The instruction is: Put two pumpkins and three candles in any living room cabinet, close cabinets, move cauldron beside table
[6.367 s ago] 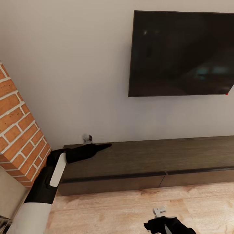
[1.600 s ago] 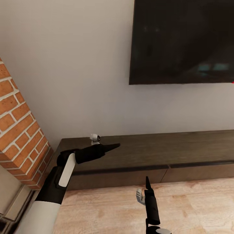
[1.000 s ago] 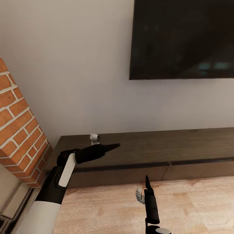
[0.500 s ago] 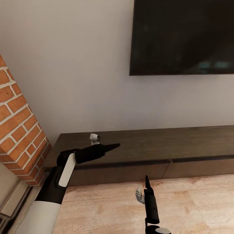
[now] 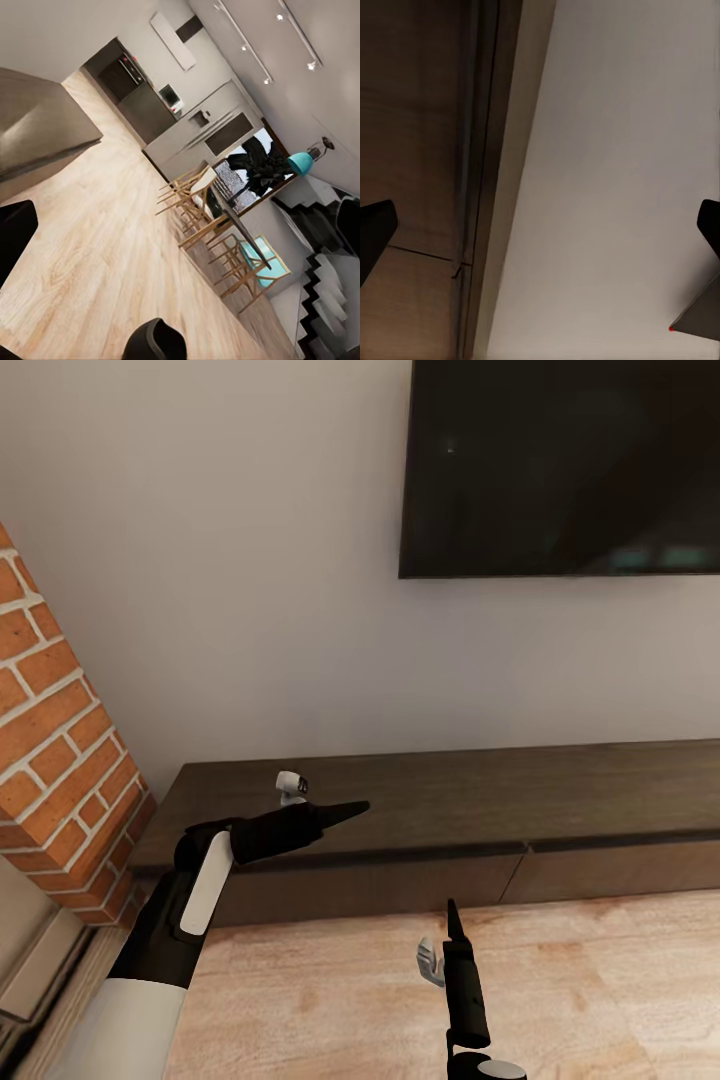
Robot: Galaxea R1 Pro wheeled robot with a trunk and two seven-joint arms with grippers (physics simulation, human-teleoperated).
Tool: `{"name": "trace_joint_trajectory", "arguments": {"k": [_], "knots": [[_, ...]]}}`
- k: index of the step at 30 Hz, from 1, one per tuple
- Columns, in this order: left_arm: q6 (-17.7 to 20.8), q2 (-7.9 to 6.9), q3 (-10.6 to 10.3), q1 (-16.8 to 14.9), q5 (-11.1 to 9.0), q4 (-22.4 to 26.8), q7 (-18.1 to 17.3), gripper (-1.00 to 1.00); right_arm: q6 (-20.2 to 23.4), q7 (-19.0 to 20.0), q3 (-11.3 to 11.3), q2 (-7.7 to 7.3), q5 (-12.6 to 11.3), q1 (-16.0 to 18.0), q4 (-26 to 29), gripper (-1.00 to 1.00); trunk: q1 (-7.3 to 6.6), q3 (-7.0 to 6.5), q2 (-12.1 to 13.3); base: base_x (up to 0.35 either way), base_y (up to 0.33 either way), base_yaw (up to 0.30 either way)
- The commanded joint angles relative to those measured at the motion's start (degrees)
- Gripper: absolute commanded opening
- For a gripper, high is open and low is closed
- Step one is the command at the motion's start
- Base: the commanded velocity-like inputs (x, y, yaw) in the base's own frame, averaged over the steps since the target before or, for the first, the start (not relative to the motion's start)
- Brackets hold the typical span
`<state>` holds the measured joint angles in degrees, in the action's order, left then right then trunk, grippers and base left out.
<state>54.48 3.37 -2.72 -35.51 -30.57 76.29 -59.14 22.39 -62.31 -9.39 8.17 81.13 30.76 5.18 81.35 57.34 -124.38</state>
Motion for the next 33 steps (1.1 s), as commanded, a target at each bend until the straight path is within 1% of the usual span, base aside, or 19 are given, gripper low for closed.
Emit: {"name": "trace_joint_trajectory", "arguments": {"k": [1,16,23,26,28,33], "knots": [[0.01,0.0,0.0,0.0,-0.02,0.0,0.0,1.0,0.01,0.0,-0.01,0.0,0.0,0.0,0.0,1.0,0.23,0.18,-0.42,0.0,0.0,0.0],[0.01,-0.02,0.0,0.0,-0.02,-0.01,0.03,1.0,-0.06,-0.01,0.08,-0.08,-0.01,0.0,0.09,1.0,3.52,2.88,-6.43,0.0,0.0,0.0],[0.01,-0.38,0.08,0.0,-0.16,0.14,-0.14,1.0,-0.38,-0.2,0.08,-0.02,0.0,0.0,0.15,1.0,3.52,2.88,-6.43,0.0,0.0,0.0],[0.01,-0.39,0.07,0.0,-0.18,0.22,-0.17,1.0,-1.65,-1.41,0.08,-0.03,0.0,0.0,0.18,1.0,3.52,2.88,-6.43,0.02,0.0,0.0],[0.05,-0.36,-0.02,0.0,-0.19,0.21,-0.19,1.0,-2.57,-2.8,0.08,-0.02,0.0,0.0,0.18,1.0,3.52,2.88,-6.43,0.209,0.0,0.0],[0.07,-0.25,-0.08,0.0,-0.19,0.31,-0.22,1.0,-3.08,-3.53,0.08,0.04,-0.05,0.0,0.21,1.0,3.52,2.88,-6.43,0.304,-0.007,0.0]]}}
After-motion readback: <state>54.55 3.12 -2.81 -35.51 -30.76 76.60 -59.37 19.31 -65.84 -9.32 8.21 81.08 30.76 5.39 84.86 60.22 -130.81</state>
